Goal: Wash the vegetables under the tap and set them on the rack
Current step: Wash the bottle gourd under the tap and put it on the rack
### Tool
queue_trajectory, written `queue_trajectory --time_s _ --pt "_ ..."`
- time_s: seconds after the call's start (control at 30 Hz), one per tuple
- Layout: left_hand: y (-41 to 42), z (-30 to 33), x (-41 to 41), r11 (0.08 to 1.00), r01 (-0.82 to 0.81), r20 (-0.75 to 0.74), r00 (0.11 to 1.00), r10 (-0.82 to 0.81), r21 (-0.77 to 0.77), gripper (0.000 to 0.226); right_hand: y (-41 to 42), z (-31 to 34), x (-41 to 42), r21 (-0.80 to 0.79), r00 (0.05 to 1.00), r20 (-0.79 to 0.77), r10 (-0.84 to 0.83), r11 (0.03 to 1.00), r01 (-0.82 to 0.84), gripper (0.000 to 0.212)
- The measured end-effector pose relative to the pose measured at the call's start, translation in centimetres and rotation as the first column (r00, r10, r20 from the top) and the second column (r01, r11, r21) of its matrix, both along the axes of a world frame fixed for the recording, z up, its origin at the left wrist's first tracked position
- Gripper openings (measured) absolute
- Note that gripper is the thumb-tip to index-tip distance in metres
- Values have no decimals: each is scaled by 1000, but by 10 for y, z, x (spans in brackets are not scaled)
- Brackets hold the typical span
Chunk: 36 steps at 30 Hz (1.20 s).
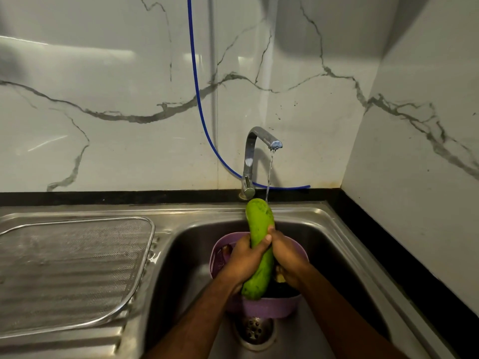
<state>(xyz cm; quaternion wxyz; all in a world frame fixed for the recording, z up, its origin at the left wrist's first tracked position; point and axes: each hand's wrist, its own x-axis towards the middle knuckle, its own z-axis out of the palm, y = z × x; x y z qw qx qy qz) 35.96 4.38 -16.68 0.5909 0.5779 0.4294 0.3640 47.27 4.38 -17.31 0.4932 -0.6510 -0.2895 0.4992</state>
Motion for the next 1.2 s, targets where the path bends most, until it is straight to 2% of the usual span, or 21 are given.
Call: queue_trajectory --time_s 0.1,0.2,0.27,0.43,0.5,0.6,0.67,0.77,0.83,0.9,1.03,1.13,1.2 --pt "5 -1 -5 993 -12 -127 992 27 115 45 7 -6 -3 62 988 -155 -26 997 36 51" --pt "6 1 -12 977 26 -262 964 32 212 63 8 -2 -7 153 989 -150 -7 988 30 38" --pt "6 1 -16 962 47 -380 923 61 270 64 12 0 -5 201 982 -187 -18 978 57 41" --pt "2 5 -25 887 147 -654 729 202 438 71 27 10 -8 338 966 -130 -224 906 256 70" --pt "2 9 -28 830 174 -698 646 309 529 67 30 9 -6 381 953 -134 -273 873 304 68" --pt "1 11 -30 786 155 -734 498 461 599 60 30 7 -2 436 962 -111 -248 858 272 66" --pt "3 10 -31 802 138 -756 456 470 582 59 31 7 -5 467 978 -81 -190 860 205 64" --pt "7 7 -35 801 134 -743 486 460 583 53 32 4 -11 525 991 40 -125 847 85 51" --pt "8 8 -37 812 128 -730 533 428 569 52 30 5 -11 543 970 197 -141 839 12 38" --pt "7 11 -36 819 137 -723 565 398 558 51 29 7 -10 550 946 270 -182 835 4 30" --pt "8 18 -40 814 186 -729 581 361 550 56 33 11 -7 583 951 200 -234 809 77 20" --pt "12 20 -51 856 178 -705 659 262 485 63 34 12 -6 588 961 172 -216 805 75 20" --pt "14 20 -54 885 158 -676 707 209 439 67 31 13 -8 585 978 71 -195 802 117 23"
